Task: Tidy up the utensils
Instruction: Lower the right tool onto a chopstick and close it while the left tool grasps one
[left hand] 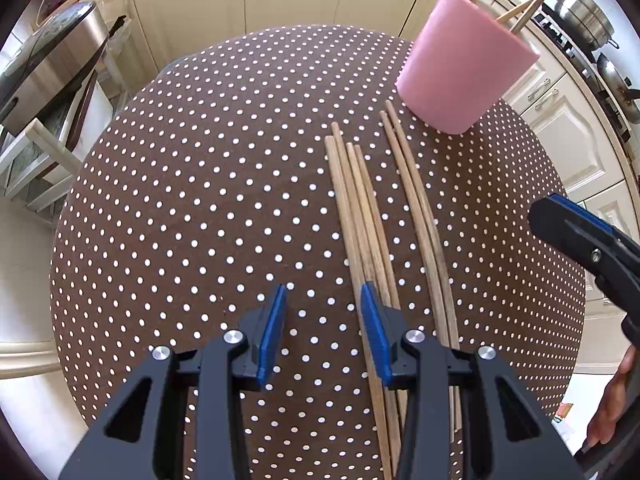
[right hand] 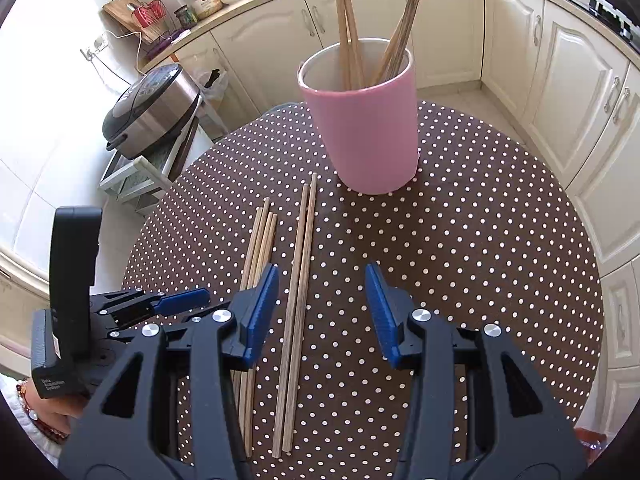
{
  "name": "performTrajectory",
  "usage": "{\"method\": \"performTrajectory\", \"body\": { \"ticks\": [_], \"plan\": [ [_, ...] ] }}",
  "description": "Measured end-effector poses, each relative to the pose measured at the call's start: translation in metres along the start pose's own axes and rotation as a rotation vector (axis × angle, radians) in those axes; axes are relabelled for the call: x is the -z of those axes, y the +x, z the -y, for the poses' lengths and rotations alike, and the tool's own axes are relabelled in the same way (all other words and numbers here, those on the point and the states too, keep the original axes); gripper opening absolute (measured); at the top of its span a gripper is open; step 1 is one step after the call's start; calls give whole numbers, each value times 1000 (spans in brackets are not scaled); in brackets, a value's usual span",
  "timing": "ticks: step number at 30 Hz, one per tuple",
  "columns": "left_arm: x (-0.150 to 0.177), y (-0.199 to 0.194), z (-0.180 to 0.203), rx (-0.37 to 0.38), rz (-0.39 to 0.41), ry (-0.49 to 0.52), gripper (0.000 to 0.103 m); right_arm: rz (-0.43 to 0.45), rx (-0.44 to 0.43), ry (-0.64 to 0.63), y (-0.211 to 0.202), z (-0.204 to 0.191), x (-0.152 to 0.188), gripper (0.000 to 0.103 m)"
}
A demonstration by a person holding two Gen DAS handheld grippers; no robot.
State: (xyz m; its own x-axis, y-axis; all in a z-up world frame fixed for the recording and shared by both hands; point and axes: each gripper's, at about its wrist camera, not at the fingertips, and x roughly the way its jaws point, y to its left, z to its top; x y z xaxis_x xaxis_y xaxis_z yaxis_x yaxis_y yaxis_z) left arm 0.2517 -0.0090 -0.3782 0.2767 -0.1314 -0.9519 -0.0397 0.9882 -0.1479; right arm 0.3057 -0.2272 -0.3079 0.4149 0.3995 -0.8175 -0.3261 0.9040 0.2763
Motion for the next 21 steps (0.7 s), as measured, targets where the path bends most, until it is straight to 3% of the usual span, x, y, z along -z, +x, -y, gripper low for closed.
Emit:
{"method": "performTrajectory", "body": {
  "ticks": [8, 15, 21],
  "plan": [
    [-6, 2, 19, -45, -9, 19, 41, -17, -3, 4, 5, -1, 2, 46],
    [-18, 2, 12, -53, -50, 4, 43, -42, 1, 7, 12, 3, 0, 47],
    [-43, 13, 5, -87, -69, 8, 43, -123, 37, -22, 33, 1, 0, 47]
  ]
}}
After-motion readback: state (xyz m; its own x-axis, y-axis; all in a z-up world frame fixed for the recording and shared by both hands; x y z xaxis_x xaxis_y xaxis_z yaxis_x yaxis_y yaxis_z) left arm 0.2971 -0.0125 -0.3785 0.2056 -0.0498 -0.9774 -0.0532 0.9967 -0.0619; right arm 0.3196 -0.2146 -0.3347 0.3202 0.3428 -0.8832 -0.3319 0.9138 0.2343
